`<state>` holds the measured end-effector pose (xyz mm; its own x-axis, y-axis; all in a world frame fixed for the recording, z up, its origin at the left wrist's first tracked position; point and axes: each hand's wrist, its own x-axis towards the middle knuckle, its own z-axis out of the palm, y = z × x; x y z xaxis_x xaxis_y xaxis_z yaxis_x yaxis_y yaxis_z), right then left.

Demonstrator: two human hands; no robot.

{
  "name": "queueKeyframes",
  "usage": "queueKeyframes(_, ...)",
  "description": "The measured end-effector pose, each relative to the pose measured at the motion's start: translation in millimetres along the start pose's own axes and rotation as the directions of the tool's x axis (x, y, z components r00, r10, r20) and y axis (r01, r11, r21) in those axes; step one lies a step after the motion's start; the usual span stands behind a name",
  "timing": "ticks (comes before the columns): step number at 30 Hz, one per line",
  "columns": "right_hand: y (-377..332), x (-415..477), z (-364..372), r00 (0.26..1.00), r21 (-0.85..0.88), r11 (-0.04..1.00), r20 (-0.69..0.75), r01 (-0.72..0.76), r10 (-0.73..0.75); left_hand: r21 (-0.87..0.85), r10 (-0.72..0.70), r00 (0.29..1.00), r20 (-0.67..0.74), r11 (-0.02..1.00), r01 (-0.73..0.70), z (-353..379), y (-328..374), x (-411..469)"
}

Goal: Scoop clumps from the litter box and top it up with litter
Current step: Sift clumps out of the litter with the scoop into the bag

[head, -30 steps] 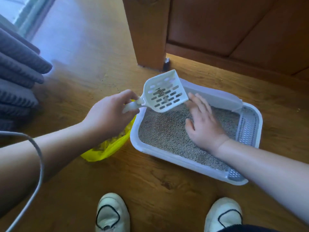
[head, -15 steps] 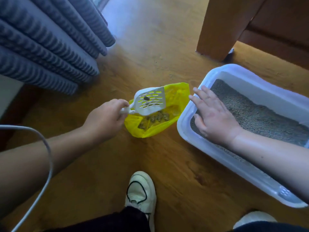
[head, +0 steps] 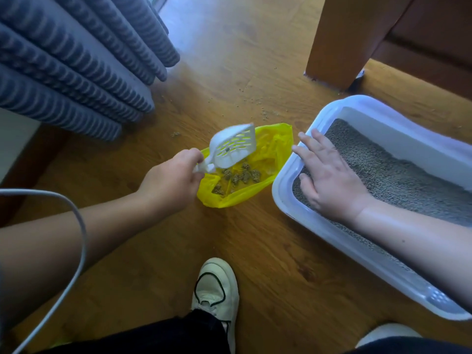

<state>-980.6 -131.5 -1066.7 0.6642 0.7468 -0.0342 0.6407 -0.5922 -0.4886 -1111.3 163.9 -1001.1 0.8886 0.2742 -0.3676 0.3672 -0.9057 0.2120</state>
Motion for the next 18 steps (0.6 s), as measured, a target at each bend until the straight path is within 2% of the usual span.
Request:
queueKeyframes(4, 6.3, -2.2, -4.9, 1.0, 0.062, 0.998, -0.024, 0.021, -0.02, -0.122, 0.009, 0.999, -0.04, 0.992, -0.014, -25.6, 22.6, 10.9)
queueKeyframes(8, 16.6, -11.6, -20.3, 0.996, 0.094, 0.994, -0.065, -0.051, 0.057, -0.281, 0.077, 0.996, -0.035, 0.956, -0.084, -49.4, 60.4, 21.8)
queueKeyframes(12, 31.6, -27.7, -41.0, 0.98, 0.124, 0.982, -0.118, -0.142, 0.157, -0.251, 0.168, 0.986, 0.001, 0.954, -0.162, -53.5, 103.2, 30.3)
queueKeyframes(18, 41.4, -55.5, -50.4, 0.966, 0.183, 0.966, -0.151, -0.181, 0.209, -0.238, 0.24, 0.97, 0.022, 0.944, -0.229, -39.0, 130.6, 34.8)
